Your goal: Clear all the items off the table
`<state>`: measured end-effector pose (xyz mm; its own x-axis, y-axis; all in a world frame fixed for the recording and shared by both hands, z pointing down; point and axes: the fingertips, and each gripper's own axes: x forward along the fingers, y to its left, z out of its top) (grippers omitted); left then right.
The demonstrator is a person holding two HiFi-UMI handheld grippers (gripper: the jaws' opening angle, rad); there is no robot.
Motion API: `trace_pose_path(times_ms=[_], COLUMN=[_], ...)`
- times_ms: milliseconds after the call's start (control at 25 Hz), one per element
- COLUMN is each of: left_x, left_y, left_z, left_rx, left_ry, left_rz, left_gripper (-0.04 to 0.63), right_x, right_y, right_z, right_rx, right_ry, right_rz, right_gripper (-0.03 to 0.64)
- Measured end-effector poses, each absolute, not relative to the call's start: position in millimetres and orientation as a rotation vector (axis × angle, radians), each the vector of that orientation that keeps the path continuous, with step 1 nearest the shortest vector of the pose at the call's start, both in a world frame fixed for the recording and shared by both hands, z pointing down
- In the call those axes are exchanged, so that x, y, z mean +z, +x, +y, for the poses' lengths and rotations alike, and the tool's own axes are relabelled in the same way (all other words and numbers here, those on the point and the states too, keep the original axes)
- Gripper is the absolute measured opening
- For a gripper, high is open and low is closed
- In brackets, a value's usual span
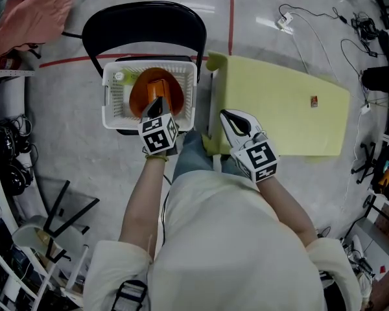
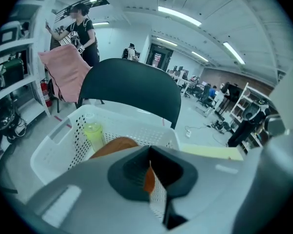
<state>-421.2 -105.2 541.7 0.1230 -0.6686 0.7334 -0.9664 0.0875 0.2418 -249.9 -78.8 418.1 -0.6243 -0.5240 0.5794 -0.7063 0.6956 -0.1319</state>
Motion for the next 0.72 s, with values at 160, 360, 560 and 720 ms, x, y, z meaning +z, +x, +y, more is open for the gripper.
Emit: trace_pose_path(times_ms=[160,360,560,720], left_x=[534,525,512,498], left_y=[-416,-406,-390,-373], left_z=[-106,-105,-102,-97], left_rx=[0.487,0.51,0.476,0.477], left_ry=[1.671,1.718,1.753,1.782], left_rz=[-1.603,-1.593,-1.579,-1.581], left_gripper=[0.009,0.009,0.009,0.009], right_x=[417,412,405,397], right_y=[-245,-237,-220,-200], right_z=[-75,-68,-62,-56], right_rx=[0.485,0.487,0.476,0.464], right_ry=[0.965,0.997,1.042,1.087], right_rz=[-2.398,-2.401,-2.41,-2.416], right_gripper=[-0.006,-0.006,-0.006,-0.006])
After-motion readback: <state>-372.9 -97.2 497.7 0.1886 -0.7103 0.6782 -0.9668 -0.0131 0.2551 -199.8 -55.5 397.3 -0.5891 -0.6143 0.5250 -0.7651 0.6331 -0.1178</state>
